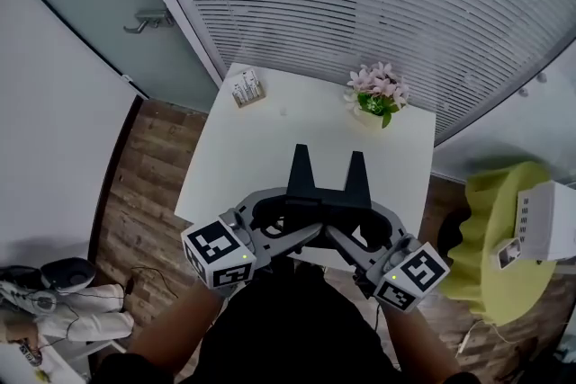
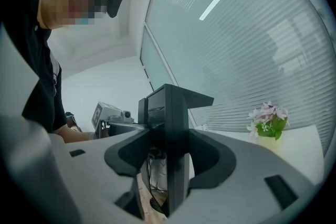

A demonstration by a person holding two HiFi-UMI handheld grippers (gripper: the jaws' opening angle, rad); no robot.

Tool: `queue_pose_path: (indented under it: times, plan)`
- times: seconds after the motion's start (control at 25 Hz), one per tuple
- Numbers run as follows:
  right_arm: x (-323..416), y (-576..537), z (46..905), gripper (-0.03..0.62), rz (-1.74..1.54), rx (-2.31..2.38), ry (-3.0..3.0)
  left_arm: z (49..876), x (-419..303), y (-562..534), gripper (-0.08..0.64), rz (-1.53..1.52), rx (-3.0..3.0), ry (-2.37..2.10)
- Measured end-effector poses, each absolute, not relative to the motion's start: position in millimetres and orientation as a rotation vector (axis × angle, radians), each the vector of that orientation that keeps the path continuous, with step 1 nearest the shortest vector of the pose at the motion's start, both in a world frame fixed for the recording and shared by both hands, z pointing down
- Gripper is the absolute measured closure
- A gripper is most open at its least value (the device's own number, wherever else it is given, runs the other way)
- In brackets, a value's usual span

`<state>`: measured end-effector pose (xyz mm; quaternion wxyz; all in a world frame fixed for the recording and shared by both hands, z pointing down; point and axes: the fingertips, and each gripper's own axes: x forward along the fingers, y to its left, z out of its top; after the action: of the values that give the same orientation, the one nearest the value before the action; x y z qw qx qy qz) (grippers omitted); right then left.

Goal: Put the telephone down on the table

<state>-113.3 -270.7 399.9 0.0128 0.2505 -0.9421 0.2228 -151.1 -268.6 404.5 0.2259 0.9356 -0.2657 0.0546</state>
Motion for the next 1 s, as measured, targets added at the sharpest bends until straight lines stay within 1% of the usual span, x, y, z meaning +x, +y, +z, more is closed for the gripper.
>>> queue_pose_path:
  times: [0.48, 1.0]
  plan:
    - [-127, -308, 505, 0.347, 0.964, 0.931, -2.703, 513, -165, -309, 0.319, 0.221, 2.377, -0.505]
    - [-122, -343, 586, 0.347, 1.148, 0.987, -2.549, 595, -160, -344, 0.319, 0.259, 2.247, -0.401]
